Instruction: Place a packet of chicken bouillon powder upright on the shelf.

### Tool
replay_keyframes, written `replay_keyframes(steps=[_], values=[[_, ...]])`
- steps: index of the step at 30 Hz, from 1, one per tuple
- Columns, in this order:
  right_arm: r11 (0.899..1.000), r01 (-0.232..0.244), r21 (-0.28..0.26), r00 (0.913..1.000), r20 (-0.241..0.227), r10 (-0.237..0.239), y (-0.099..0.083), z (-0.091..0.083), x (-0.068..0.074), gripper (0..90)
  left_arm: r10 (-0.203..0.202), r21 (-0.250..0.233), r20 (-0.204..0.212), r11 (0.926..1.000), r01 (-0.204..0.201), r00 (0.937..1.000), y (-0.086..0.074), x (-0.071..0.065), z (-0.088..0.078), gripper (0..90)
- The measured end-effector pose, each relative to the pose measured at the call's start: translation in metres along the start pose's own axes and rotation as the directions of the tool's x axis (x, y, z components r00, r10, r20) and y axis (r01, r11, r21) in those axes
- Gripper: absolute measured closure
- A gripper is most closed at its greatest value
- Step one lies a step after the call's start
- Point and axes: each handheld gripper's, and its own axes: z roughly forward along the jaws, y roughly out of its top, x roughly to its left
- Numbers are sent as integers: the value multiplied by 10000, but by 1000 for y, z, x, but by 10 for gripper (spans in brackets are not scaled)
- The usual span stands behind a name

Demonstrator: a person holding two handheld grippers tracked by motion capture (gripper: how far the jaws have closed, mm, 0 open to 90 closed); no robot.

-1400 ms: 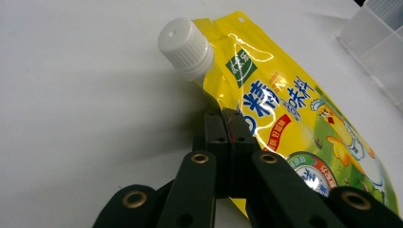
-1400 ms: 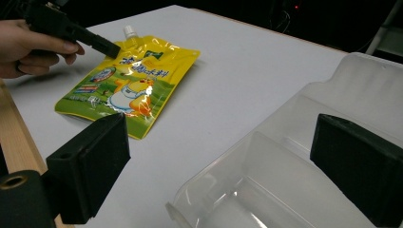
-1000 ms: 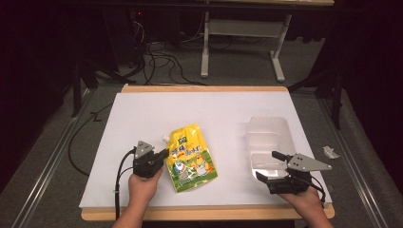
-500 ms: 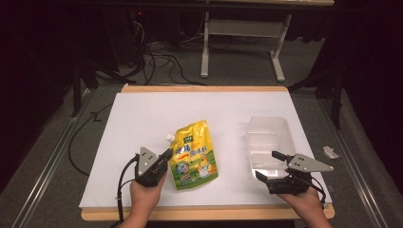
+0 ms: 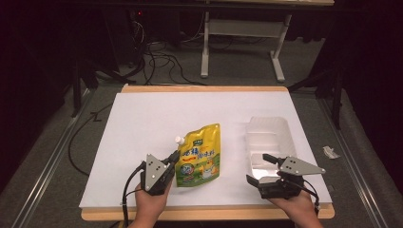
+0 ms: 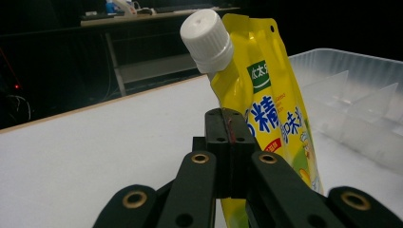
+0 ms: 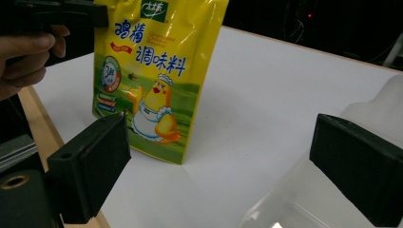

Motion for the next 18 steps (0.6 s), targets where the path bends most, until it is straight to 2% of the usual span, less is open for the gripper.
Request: replay_keyframes(steps=[3,7,11,13,14,15,18], values=[[9997,-218,58,9987,-454,221,6,10,5,64,162,-90,124,9998,-161,9998,2,-4,-2,900],[9991,-218,361,9965,-796,246,15,25,10,64,242,-164,233,9996,-238,9994,3,-6,-4,900],[9984,-292,486,9950,-942,337,22,38,13,69,314,-216,308,9993,-308,9990,5,-8,-5,900],[9977,-400,549,9919,-1187,463,31,52,15,71,399,-240,417,9990,-390,9983,5,-9,-6,900],[9977,-400,549,9919,-1187,463,31,52,15,71,399,-240,417,9990,-390,9983,5,-9,-6,900],[9975,-266,652,9916,-1245,345,36,62,16,71,493,-279,482,9985,-480,9976,6,-10,-6,900],[9972,-323,668,9913,-1250,405,42,70,16,75,555,-326,561,9980,-537,9969,6,-11,-7,900]])
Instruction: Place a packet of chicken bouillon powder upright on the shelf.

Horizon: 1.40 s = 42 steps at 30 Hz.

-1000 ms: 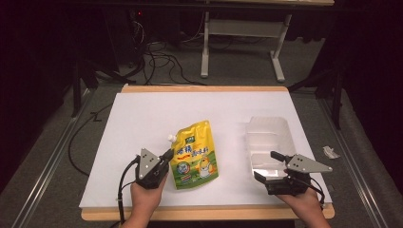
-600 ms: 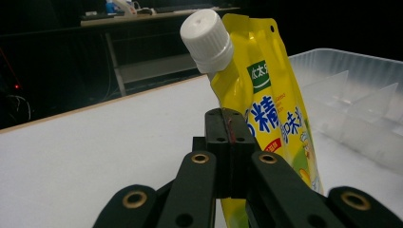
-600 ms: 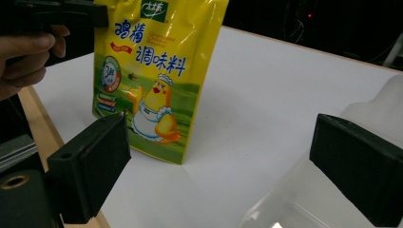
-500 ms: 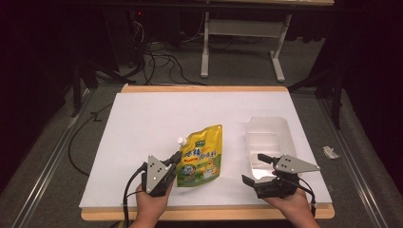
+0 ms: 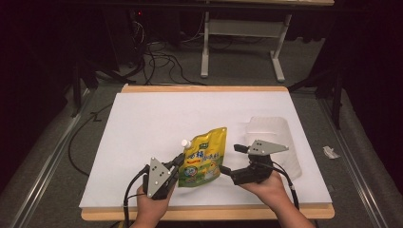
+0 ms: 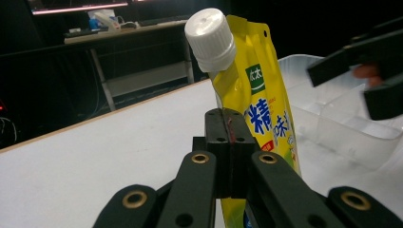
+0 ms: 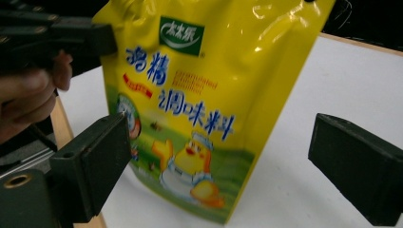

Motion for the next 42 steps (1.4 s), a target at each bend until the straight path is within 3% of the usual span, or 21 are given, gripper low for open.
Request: replay_keyframes(steps=[1,6,12,15,16,17,19,21,23,29,34,42], values=[[9999,-106,36,9999,35,106,6,7,-2,89,164,4,25,9999,-164,9999,1,-1,0,900],[9995,-276,178,9996,21,276,13,18,-8,124,193,-21,147,9998,-192,9997,1,-1,-1,900],[9971,-695,309,9968,-385,706,18,31,-12,196,180,-45,277,9998,-179,9995,1,-1,-1,900],[9965,-750,381,9952,-603,772,17,34,-13,306,125,-9,219,9999,-125,9997,1,1,-1,900],[9965,-750,381,9952,-603,772,17,34,-13,306,125,-9,219,9999,-125,9997,1,1,-1,900],[9967,-757,278,9960,-450,769,17,32,-13,421,85,28,223,10000,-85,9997,1,2,-1,900],[9963,-851,153,9953,-450,857,17,27,-14,518,-131,58,195,9999,129,9997,0,6,1,900],[9984,-541,-139,9983,-204,538,16,21,-12,633,-214,50,136,9998,213,9997,-1,8,3,900],[9986,-340,-414,9994,-76,338,17,13,-10,682,-270,69,155,9996,269,9995,0,8,4,900],[9970,13,-769,10000,92,-6,17,-2,-5,716,-246,86,229,9997,245,9994,0,10,21,900],[9933,490,-1047,9986,266,-464,5,-11,1,715,-29,236,305,9997,21,9995,-4,7,31,900],[9920,405,-1195,9990,-116,-422,-12,-16,3,688,-182,417,672,9990,154,9976,-8,5,30,895]])
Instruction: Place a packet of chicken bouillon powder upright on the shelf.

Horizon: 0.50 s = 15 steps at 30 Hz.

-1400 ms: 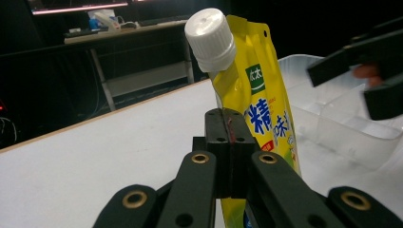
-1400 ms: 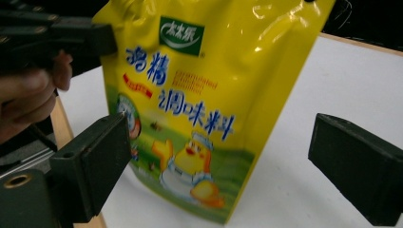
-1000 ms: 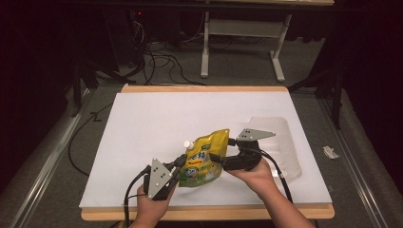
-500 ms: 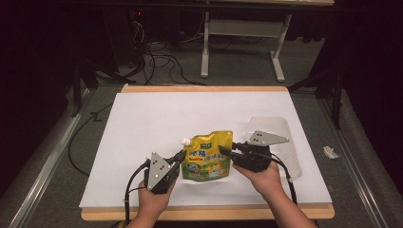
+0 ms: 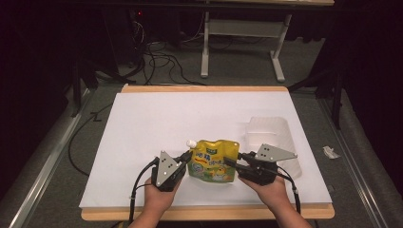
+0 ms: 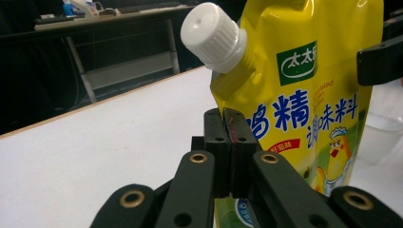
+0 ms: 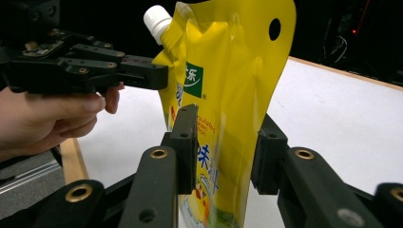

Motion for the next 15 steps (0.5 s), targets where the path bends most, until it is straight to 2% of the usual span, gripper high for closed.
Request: replay_keyframes(steps=[6,7,11,12,15], values=[[10000,82,49,9997,-247,-81,-3,0,-1,638,-120,-25,133,9999,120,9998,0,-1,-2,875],[9995,42,299,9991,-416,-29,-5,3,-2,636,-127,-26,175,9999,127,9998,0,-1,-2,869],[9963,-24,862,9992,-385,57,-6,11,2,613,-164,11,188,9999,164,9997,0,-1,-2,852],[9963,-24,862,9992,-385,57,-6,11,2,613,-161,45,185,9999,160,9997,0,0,-2,852],[9914,317,1268,9994,-194,-295,-9,20,8,618,-204,153,235,9997,200,9995,-2,1,-3,838]])
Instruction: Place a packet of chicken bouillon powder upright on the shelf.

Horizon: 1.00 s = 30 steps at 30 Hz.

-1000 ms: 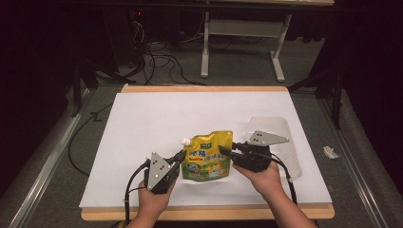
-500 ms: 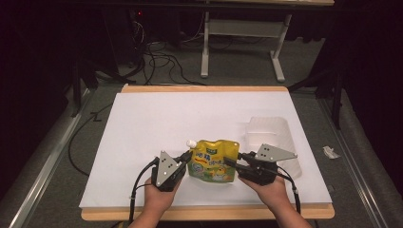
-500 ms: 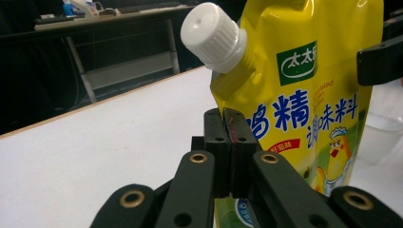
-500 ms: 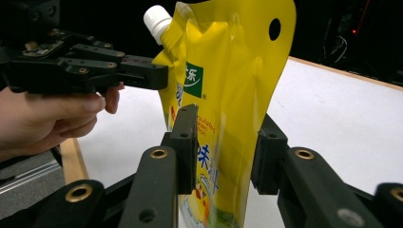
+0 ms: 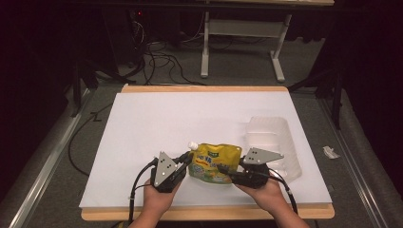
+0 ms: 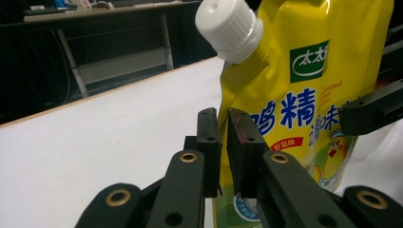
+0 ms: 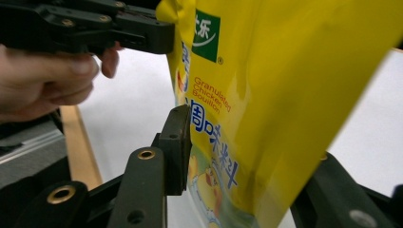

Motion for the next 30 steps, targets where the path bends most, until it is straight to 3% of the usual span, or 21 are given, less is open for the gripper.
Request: replay_keyframes(steps=[2,6,9,13,15,16,18,22,30], values=[[9999,-100,-14,9998,150,101,-1,1,0,646,-28,95,34,10000,27,10000,-1,1,0,834],[9993,-352,-124,9994,8,352,-3,1,-3,699,-175,239,74,9996,173,9998,-2,4,-1,780],[9991,-422,-24,9986,-315,421,-3,1,-5,716,-332,428,104,9985,328,9994,-4,8,-6,689],[9996,-283,1,9992,-265,283,-4,2,-2,737,-429,575,-121,9974,435,9990,-7,15,-15,576],[9997,-228,-9,9994,-242,228,-4,2,-2,752,-596,520,-162,9968,603,9981,-7,18,-16,537],[9996,-267,-7,9993,-246,267,-4,2,-2,780,-943,406,-229,9946,952,9953,-7,24,-17,521],[9997,-263,-19,9992,-303,263,-4,3,-2,827,-1015,445,-234,9937,1024,9946,-8,25,-17,501],[9999,-121,-50,9993,-352,119,-4,4,1,900,-881,635,-297,9939,898,9957,-10,26,-15,485],[9998,-146,-115,9993,-346,142,-3,5,3,900,-523,714,-287,9960,543,9982,-10,24,-14,475]])
